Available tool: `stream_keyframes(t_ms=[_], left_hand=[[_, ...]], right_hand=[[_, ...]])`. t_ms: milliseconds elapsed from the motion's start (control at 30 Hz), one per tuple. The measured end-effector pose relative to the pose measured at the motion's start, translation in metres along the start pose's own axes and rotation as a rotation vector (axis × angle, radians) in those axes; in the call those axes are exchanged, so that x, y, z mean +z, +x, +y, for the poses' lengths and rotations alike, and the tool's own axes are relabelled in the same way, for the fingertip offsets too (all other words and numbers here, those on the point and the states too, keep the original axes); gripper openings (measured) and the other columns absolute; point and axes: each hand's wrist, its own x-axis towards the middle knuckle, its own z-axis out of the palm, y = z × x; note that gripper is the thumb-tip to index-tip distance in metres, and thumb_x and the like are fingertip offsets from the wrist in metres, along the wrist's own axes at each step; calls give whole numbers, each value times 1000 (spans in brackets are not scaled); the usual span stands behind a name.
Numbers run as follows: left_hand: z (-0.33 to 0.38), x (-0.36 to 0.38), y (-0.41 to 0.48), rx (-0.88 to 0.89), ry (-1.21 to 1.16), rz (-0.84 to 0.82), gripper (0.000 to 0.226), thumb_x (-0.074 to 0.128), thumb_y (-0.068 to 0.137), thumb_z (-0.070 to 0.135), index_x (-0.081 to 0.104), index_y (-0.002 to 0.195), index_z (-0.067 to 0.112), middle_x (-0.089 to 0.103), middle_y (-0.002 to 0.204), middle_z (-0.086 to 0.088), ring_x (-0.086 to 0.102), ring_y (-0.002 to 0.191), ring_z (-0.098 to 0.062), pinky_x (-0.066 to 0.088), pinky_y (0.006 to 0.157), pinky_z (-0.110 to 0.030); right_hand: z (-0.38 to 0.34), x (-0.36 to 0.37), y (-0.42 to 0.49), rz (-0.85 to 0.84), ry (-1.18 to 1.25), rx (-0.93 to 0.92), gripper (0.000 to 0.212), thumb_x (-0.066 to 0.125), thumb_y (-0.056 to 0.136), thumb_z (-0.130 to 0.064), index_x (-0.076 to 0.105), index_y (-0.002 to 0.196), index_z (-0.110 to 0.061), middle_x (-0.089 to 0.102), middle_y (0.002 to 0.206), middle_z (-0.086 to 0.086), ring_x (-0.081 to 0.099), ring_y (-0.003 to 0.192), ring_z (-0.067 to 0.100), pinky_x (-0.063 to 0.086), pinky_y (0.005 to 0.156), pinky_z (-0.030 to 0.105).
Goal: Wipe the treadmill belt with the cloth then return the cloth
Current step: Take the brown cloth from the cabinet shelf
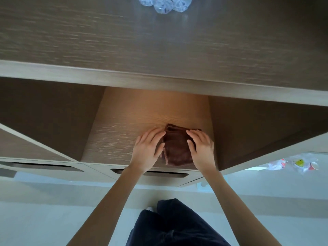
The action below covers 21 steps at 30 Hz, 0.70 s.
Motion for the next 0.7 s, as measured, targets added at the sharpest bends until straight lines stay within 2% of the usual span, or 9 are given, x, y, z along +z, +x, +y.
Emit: stream_keyframes(t_ms=[100,200,267,367,433,500,567,700], left_hand=[[2,7,16,17,35,-13,39,44,92,39,63,119,17,59,129,2,49,122,-17,37,91,-33],[0,14,27,34,27,3,33,46,88,39,67,101,17,63,121,4,51,118,-17,42,87,-36],[1,14,35,42,1,74,25,50,86,36,66,88,17,66,113,5,53,114,-17,45,83,-38],[7,9,46,-4,1,211,18,54,87,29,65,80,17,68,100,6,56,107,-18,41,78,-32],[11,11,52,-63,30,206,20,53,87,29,66,79,16,67,93,4,59,100,-21,43,74,-33],[15,16,51,-94,52,140,23,48,87,28,67,84,15,66,93,1,61,96,-24,46,72,-36],[18,19,41,-91,37,113,27,45,89,27,67,99,13,66,106,-1,60,101,-23,46,77,-35],[12,16,10,105,38,-2,49,46,91,40,54,132,14,49,141,1,40,132,-16,33,105,-36]], right_hand=[[4,0,11,12,-64,-41,40,41,93,-37,67,114,-15,65,116,2,48,116,26,45,88,47],[4,2,25,10,-74,-70,18,59,88,-28,69,92,-14,68,99,1,49,114,29,45,85,46],[2,-1,32,39,-14,-59,7,68,85,-18,65,83,-12,68,90,1,52,109,31,46,85,44],[-6,-11,40,107,76,10,7,69,86,-13,65,82,-9,66,86,2,51,103,25,44,78,30],[-8,-11,45,53,51,69,7,67,88,-16,65,84,-10,66,90,3,51,104,25,43,72,29],[-6,-6,44,0,1,66,6,67,88,-16,67,87,-10,65,95,5,52,104,27,47,74,33],[-4,-4,36,40,8,27,6,68,86,-12,67,92,-10,63,100,6,54,101,27,51,77,37],[1,-8,9,124,78,-31,22,69,86,-14,66,107,-9,60,114,6,54,108,19,48,89,29]])
